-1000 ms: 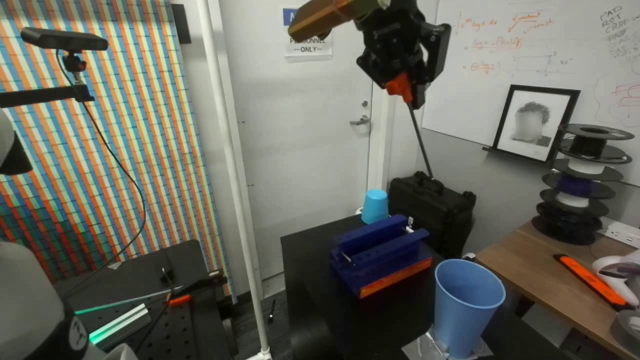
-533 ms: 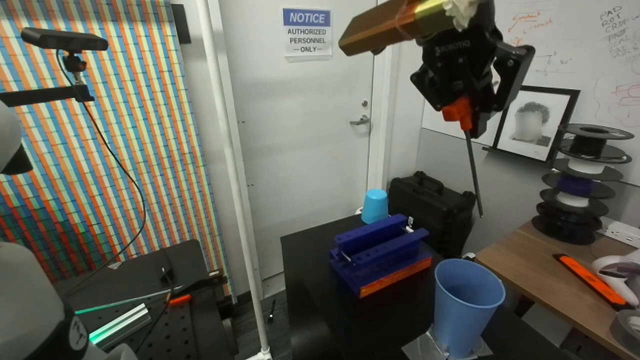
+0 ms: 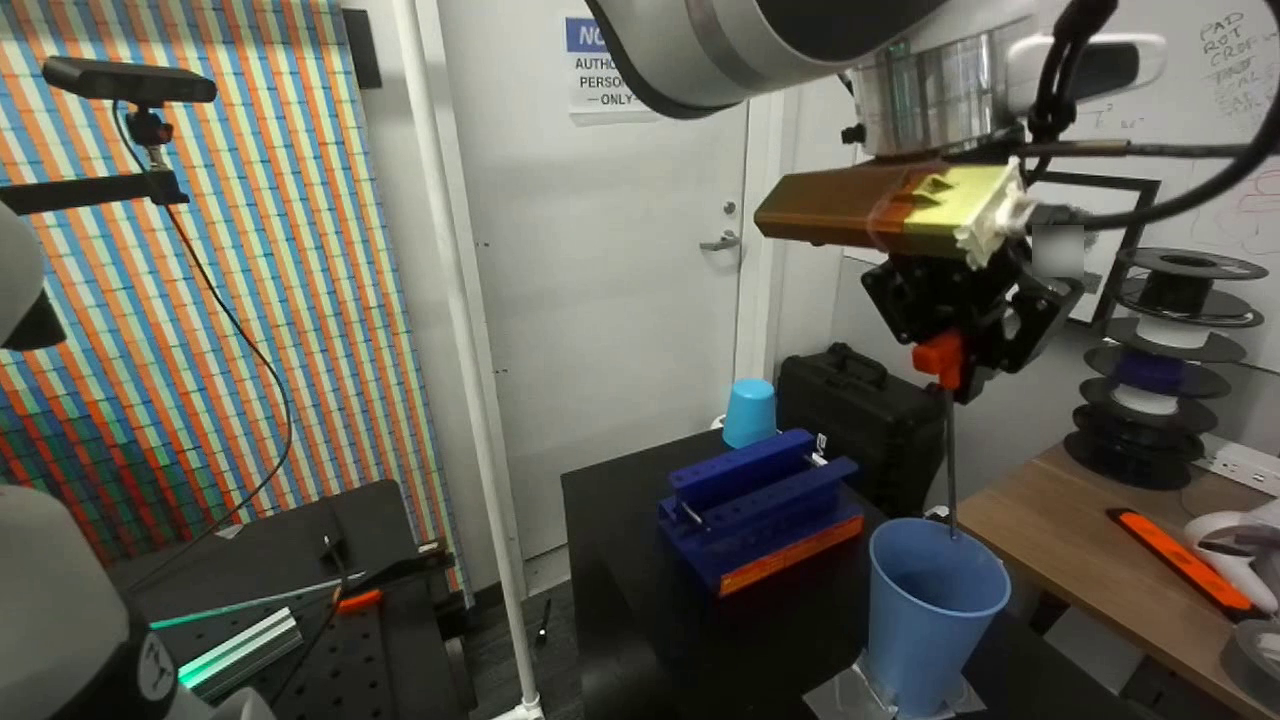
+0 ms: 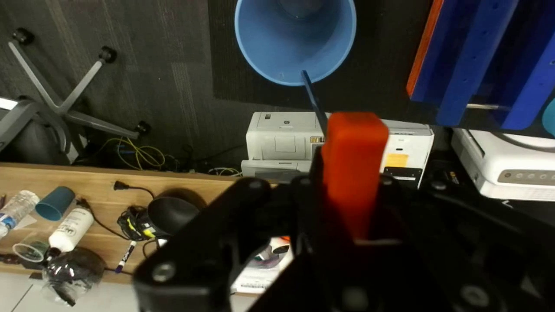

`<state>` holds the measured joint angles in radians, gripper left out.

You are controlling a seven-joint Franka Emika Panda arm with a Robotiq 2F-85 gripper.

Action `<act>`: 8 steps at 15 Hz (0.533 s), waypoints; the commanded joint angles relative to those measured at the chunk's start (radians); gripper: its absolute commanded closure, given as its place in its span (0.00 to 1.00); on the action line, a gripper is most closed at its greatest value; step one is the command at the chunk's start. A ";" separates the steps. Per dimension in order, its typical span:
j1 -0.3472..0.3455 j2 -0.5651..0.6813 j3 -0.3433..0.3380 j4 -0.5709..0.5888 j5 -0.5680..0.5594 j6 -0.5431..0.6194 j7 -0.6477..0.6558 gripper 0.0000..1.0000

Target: Put the red object on the blue rack in the cup

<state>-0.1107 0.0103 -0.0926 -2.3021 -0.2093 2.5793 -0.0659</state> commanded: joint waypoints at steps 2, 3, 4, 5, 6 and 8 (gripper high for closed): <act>-0.007 0.124 -0.014 0.098 0.053 -0.025 -0.004 0.93; -0.010 0.140 -0.017 0.106 0.060 -0.027 -0.002 0.93; -0.012 0.155 -0.020 0.113 0.069 -0.031 -0.001 0.93; -0.015 0.167 -0.022 0.118 0.078 -0.035 -0.003 0.93; -0.017 0.178 -0.024 0.123 0.085 -0.041 -0.003 0.93; -0.020 0.184 -0.023 0.126 0.107 -0.057 -0.005 0.91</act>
<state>-0.1264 0.1721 -0.1168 -2.2199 -0.1403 2.5625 -0.0653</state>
